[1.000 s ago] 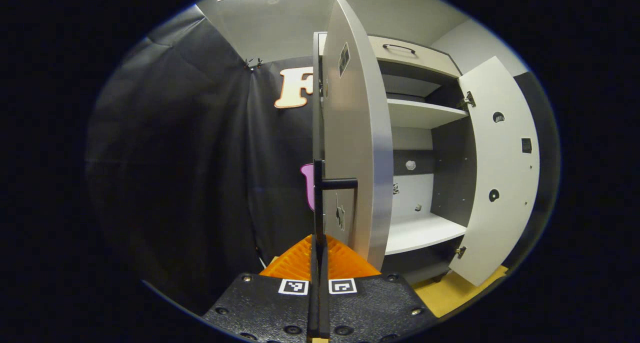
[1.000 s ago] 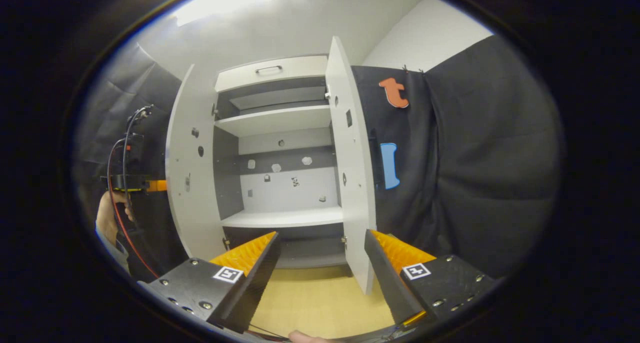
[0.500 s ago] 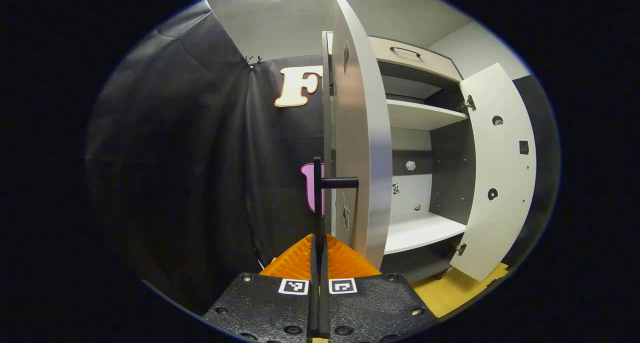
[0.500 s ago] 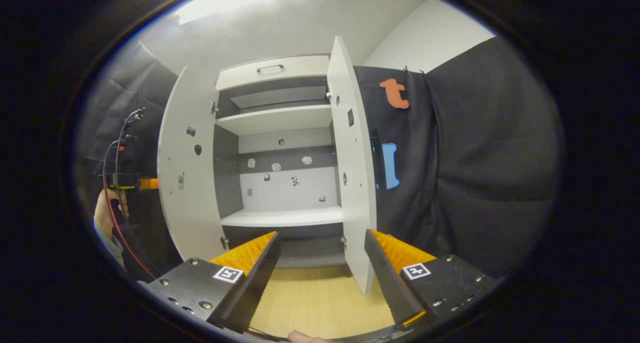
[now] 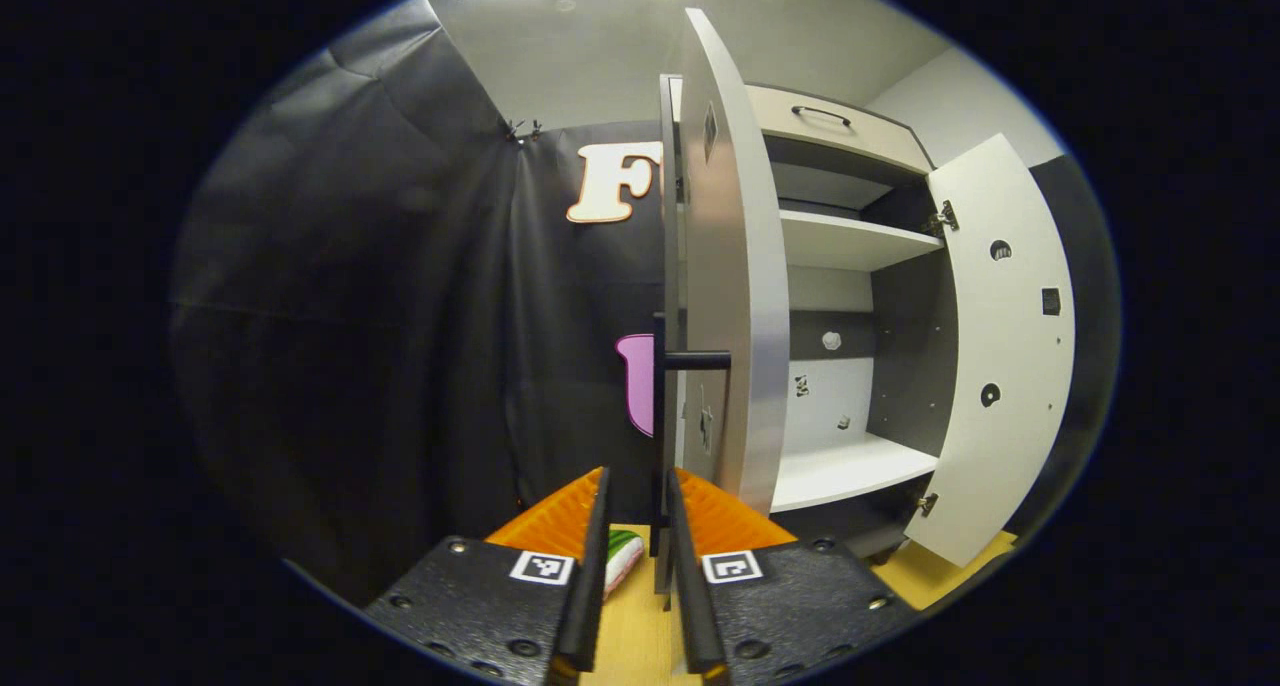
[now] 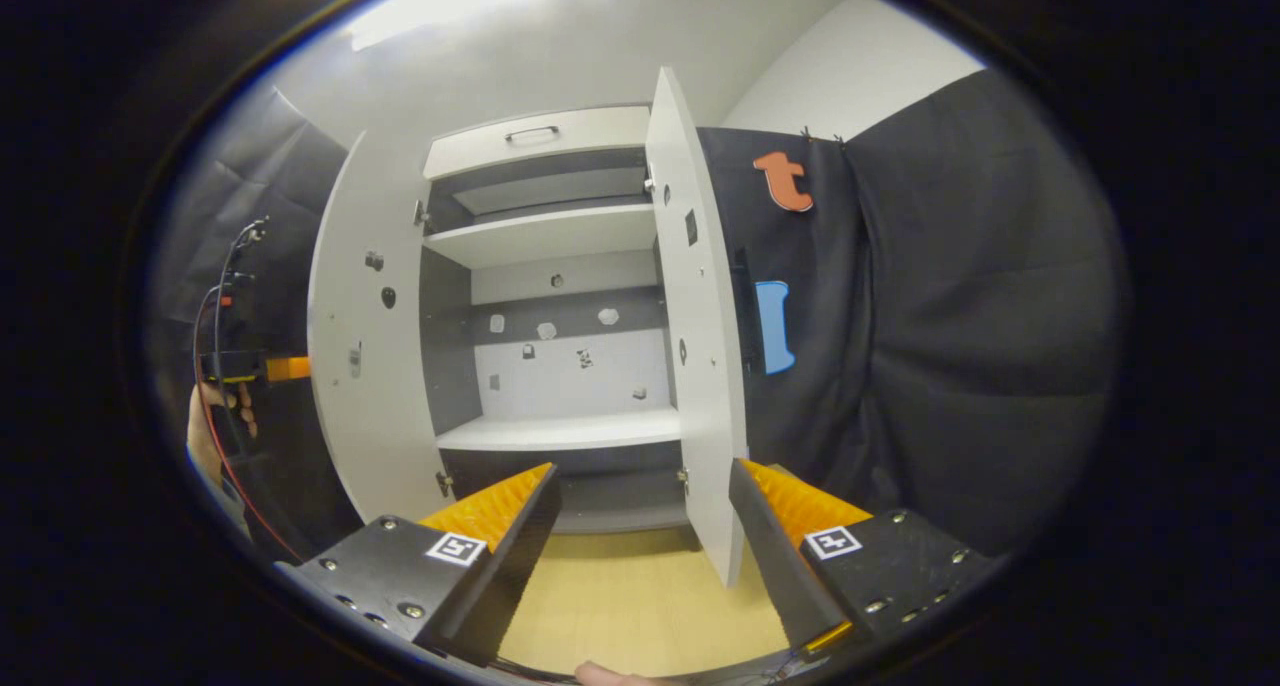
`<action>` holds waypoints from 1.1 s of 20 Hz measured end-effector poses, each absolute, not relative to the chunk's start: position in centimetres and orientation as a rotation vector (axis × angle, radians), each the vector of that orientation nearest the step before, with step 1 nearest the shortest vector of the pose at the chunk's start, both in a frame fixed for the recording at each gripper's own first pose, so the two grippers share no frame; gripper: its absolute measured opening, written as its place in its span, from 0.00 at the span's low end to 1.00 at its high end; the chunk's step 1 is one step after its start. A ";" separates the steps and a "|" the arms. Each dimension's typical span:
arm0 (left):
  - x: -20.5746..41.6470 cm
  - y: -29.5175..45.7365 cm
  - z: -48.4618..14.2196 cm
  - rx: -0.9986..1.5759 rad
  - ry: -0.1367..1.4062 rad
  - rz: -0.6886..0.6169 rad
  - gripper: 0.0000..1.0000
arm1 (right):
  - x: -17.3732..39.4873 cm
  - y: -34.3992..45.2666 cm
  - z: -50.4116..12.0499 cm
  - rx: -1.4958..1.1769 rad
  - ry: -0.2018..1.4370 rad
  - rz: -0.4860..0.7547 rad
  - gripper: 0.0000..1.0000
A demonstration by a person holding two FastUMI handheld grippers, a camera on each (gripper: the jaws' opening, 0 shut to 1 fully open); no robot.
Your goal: Open the right door of the double-door shoe cabinet with the right hand, and open the left door with the left hand.
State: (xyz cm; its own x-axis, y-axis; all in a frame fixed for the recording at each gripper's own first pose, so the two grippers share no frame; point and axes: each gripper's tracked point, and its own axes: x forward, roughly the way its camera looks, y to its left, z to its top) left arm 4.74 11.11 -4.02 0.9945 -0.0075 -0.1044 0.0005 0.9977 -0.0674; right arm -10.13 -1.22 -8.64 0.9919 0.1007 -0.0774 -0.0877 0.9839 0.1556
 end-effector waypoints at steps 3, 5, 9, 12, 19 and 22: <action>2.7 10.9 -4.2 -0.088 0.118 0.015 0.69 | -10.0 -1.1 -8.7 0.152 0.085 0.097 0.96; 1.4 10.9 -4.1 -0.078 0.109 0.026 0.82 | -9.9 -1.0 -8.9 0.151 0.087 0.100 0.96; -1.2 9.9 -4.1 -0.077 0.101 0.041 0.90 | -9.9 -1.1 -9.5 0.151 0.097 0.099 0.96; -2.7 8.5 -4.2 -0.067 0.102 0.047 0.89 | -9.7 -1.3 -9.8 0.155 0.103 0.098 1.00; -5.1 4.3 -5.4 -0.102 0.094 0.012 0.90 | -9.1 -1.5 -10.3 0.186 0.114 0.079 0.96; -5.9 2.3 -5.8 -0.090 0.063 0.013 0.90 | -9.0 -0.5 -10.1 0.209 0.112 0.101 1.00</action>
State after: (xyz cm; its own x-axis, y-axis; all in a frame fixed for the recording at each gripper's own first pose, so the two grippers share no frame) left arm -5.92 2.28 -5.84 0.9979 0.0104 -0.0632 -0.0161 0.9958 -0.0897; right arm -9.04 -0.54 -10.14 0.9887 0.1119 -0.0998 -0.0887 0.9731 0.2125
